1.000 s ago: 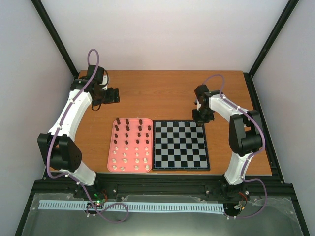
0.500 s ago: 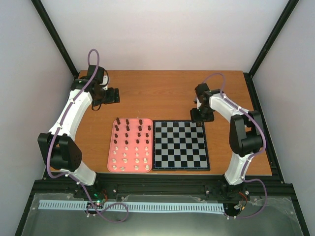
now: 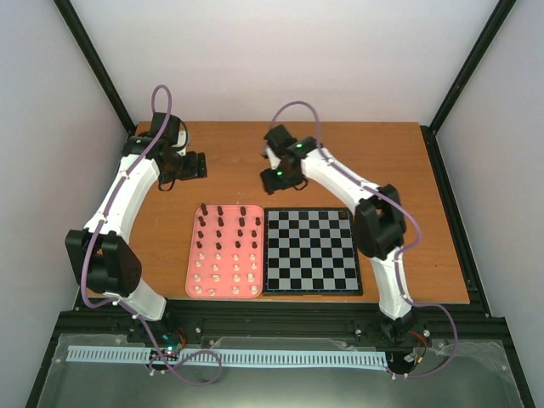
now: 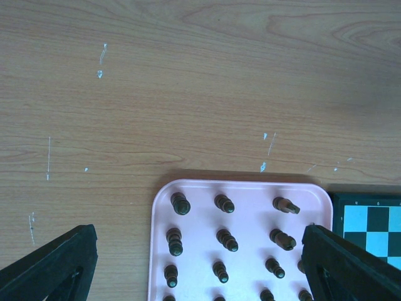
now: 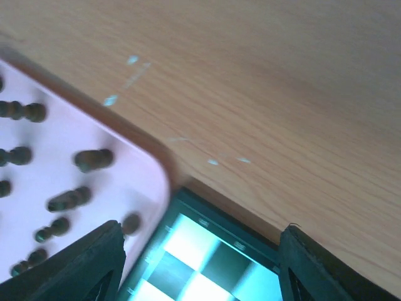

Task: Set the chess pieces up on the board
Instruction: Pick up the chess piece from the storage box.

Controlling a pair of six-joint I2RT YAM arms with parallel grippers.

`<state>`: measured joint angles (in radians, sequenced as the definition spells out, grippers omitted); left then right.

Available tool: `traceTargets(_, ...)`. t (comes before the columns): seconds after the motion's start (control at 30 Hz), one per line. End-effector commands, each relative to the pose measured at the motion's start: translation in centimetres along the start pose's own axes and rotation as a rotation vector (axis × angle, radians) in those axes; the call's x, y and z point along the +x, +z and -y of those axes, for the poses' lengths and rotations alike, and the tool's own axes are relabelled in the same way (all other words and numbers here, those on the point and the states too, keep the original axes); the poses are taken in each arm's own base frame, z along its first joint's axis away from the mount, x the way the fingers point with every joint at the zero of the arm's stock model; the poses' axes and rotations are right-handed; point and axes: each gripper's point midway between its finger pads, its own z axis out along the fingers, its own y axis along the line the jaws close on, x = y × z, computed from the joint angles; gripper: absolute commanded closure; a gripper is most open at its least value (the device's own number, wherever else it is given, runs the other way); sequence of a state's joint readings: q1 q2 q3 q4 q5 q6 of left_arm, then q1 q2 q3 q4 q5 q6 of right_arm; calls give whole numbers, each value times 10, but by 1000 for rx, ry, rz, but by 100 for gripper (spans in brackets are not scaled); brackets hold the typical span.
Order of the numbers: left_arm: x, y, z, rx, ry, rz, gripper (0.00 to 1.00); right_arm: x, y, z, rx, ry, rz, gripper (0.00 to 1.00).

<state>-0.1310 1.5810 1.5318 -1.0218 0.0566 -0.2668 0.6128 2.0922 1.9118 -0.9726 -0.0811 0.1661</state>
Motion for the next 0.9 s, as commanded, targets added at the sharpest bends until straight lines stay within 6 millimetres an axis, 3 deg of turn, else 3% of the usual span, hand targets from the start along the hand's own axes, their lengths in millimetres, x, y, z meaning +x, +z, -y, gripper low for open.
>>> traceTargets(0.0,2,-3,-1,-8,-9,-2,0,-1,32,-49,-87,-37,-64,34)
traceTargets(0.23,6,-6,-24,-133,-52,9,0,8,63,-92,-171,-81,-119,35)
traceTargets(0.43,9,-9,-35,-194,-71,18,0,6,67,-117,-207,-121,-117,37)
traceTargets(0.87,15,-10,-34,-181,-61,5,0,16,91,-121,-187,-128,-166,49)
